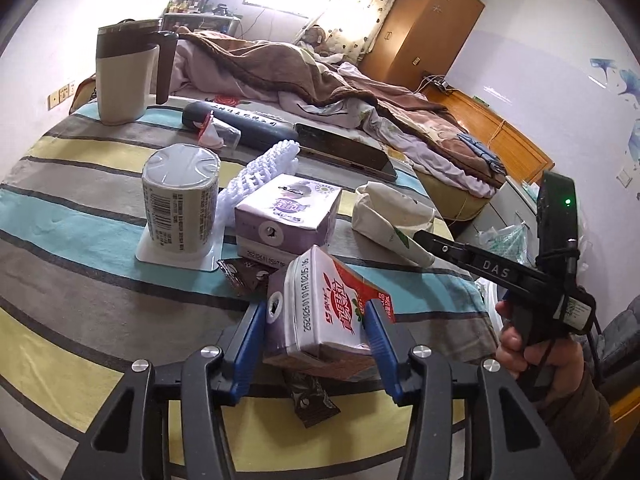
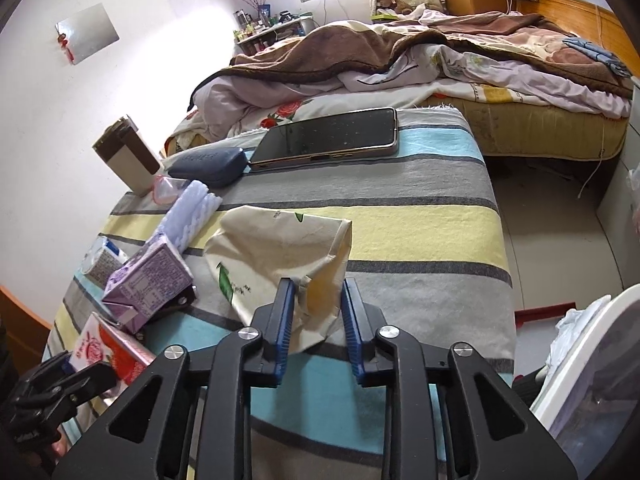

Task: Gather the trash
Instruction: 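Grasp the strawberry milk carton with the left gripper while the right grasps the paper bag, then carry the milk carton and paper bag over the white bin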

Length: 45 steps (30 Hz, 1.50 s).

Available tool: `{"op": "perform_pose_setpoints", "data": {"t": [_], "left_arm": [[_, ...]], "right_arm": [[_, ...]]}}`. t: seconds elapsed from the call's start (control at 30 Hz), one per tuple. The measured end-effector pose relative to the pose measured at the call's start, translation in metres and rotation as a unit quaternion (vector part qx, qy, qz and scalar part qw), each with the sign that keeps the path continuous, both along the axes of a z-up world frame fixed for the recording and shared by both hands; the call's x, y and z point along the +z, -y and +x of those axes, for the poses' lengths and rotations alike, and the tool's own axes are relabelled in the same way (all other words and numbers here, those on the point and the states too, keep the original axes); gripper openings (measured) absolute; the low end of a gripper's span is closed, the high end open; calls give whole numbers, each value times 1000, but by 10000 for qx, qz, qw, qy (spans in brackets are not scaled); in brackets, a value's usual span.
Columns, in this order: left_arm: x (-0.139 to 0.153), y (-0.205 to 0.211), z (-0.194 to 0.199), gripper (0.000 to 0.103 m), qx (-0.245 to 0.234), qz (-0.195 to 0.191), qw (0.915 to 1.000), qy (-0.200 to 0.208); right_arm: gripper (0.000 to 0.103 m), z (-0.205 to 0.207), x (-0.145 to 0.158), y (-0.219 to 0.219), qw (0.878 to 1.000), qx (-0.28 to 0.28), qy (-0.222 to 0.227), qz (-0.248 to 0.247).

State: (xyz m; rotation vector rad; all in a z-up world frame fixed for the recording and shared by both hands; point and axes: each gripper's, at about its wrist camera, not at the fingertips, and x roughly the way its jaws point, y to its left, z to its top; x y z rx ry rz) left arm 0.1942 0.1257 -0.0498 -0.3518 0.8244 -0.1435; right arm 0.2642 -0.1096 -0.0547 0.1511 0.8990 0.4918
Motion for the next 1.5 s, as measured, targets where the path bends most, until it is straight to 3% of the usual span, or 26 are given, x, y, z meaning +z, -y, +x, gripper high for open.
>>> {"op": "perform_pose_setpoints", "data": {"t": [0.27,0.7,0.9,1.5], "left_arm": [[7,5,-14,47,-24,279,9996,103],[17,18,-30,43,-230,397,9987,242],[28,36,-42,43,-348,854,9946,482],[62,105,-53,43,-1050,1098,9842,909]], "right_arm": [[22,-14,3,4,10000,44,65,-32],[22,-55,18,31,9982,-461,368,68],[22,-71,23,38,9971,-556,504,117],[22,-112,45,84,9883,-1188,951,124]]}}
